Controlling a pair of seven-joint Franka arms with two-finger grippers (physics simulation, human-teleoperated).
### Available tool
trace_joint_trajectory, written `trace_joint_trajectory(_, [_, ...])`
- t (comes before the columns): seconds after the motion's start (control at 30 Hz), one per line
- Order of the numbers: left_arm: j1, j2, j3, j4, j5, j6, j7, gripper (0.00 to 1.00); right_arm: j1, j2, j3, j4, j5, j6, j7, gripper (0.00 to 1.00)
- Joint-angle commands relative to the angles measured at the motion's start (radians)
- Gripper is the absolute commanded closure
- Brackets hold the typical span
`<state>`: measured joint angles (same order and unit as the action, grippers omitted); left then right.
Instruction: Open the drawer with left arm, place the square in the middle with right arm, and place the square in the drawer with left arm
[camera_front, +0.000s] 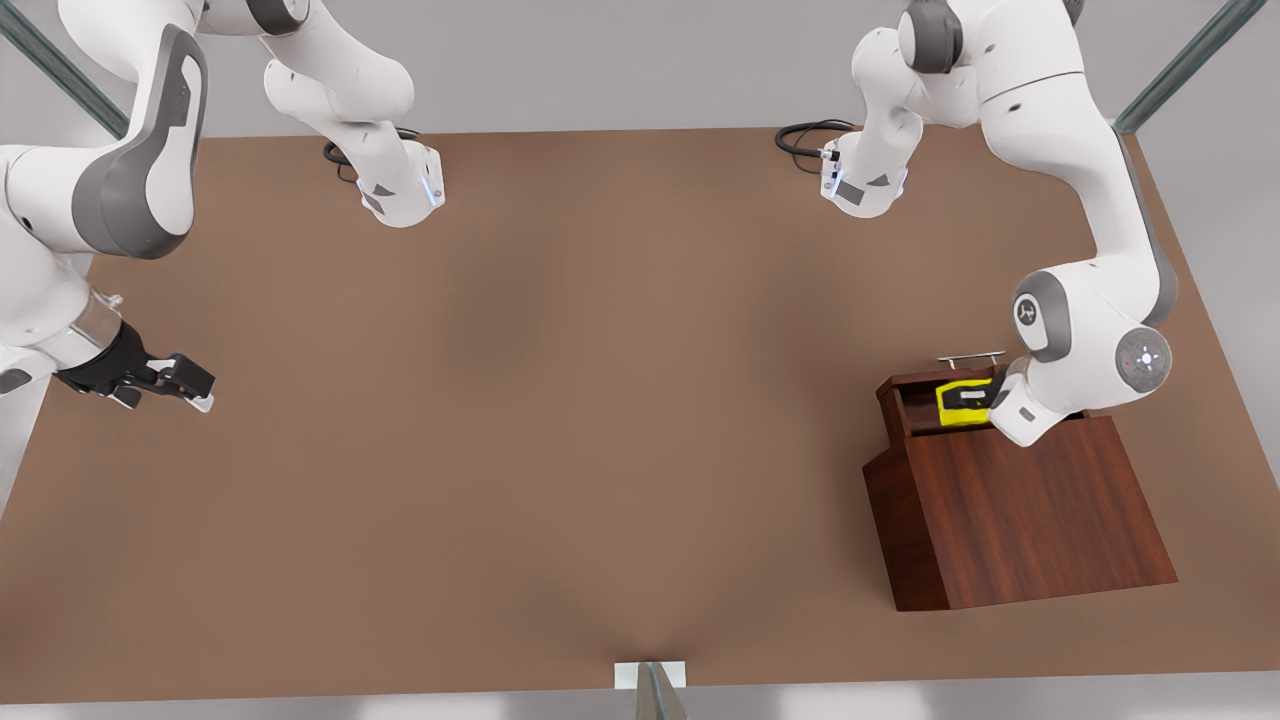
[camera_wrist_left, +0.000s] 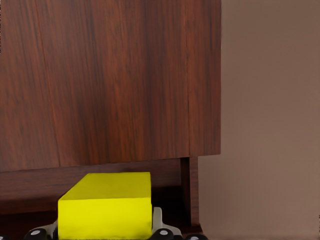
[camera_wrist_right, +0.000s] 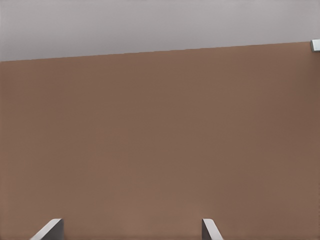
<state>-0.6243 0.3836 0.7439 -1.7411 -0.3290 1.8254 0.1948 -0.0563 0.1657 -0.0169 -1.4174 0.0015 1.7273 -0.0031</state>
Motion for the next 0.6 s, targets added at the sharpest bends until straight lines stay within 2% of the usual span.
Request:
trace_joint_trajectory(0.0, [0.000, 0.000, 0.000, 0.000, -0.005, 0.000, 0.000, 0.00, 0.001, 0.000, 0.000, 0.000, 0.000, 0.000, 0.000, 0.00])
trace_joint_trajectory(0.17, [-0.002, -0.009, 0.000, 0.008, 0.002, -0.018, -0.005, 0.00, 0.001, -0.003, 0.000, 0.000, 0.002, 0.000, 0.002, 0.00])
trace_joint_trajectory(0.27, [-0.002, -0.008, -0.001, 0.164, 0.010, -0.187, -0.003, 0.00, 0.001, -0.003, 0.000, 0.000, 0.000, -0.002, 0.000, 0.00])
trace_joint_trajectory(0.33, [0.000, -0.055, -0.034, 0.221, 0.085, -0.178, 0.009, 0.00, 0.001, -0.003, 0.000, 0.000, 0.000, 0.000, 0.000, 0.00])
trace_joint_trajectory(0.37, [0.171, -0.139, -0.262, 0.221, 0.222, -0.173, -0.008, 0.00, 0.001, -0.003, 0.000, 0.000, 0.000, 0.000, 0.000, 0.00])
trace_joint_trajectory(0.4, [0.320, -0.195, -0.444, 0.218, 0.309, -0.173, -0.021, 0.00, 0.001, -0.002, 0.000, 0.000, 0.000, 0.002, 0.000, 0.00])
trace_joint_trajectory(0.47, [0.505, -0.284, -0.653, 0.186, 0.367, -0.173, -0.023, 0.00, 0.001, -0.002, 0.000, 0.000, 0.000, 0.002, 0.000, 0.00])
trace_joint_trajectory(0.57, [0.512, -0.285, -0.669, 0.184, 0.406, -0.172, -0.025, 0.00, 0.001, 0.000, 0.000, 0.000, 0.000, 0.002, 0.000, 0.00])
